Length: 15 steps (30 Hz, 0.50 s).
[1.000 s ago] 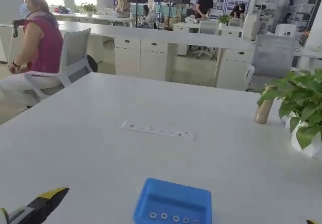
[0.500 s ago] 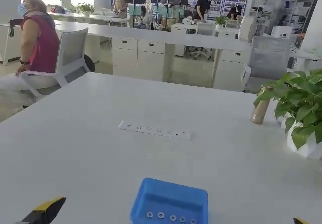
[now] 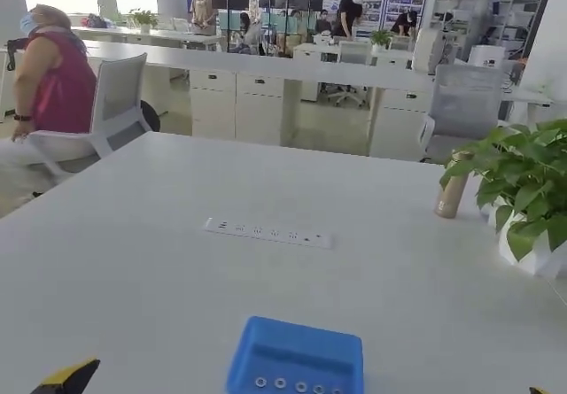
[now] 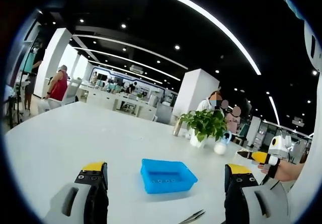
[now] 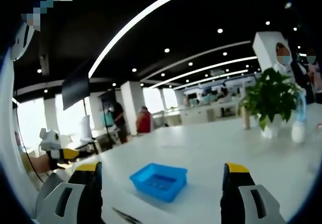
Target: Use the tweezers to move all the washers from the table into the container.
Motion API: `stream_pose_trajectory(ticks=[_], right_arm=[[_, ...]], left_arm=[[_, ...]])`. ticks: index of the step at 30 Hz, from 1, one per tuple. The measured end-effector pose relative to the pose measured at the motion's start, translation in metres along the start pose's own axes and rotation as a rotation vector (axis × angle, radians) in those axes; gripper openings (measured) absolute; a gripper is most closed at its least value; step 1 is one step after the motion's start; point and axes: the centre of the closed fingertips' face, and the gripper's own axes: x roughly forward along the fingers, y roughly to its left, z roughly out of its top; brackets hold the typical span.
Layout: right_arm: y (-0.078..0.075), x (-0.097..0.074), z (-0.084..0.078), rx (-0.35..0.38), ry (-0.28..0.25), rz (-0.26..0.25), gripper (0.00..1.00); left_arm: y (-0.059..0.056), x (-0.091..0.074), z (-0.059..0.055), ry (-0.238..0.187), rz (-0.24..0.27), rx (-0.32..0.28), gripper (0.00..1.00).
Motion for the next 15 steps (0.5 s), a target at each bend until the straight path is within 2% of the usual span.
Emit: stream_pose_trajectory(ticks=[11, 15], right_arm=[[0.0036, 0.0044, -0.0031, 0.013, 0.016, 0.016, 0.99], [0.0048, 0.0055, -0.0041, 0.008, 0.021, 0.019, 0.99]], left_arm=[[0.0057, -0.0085, -0.0026, 0.002, 0.020, -0.012, 0.99], [0.0095, -0.0100, -0.0046, 0.015, 0.032, -0.009, 0.99]])
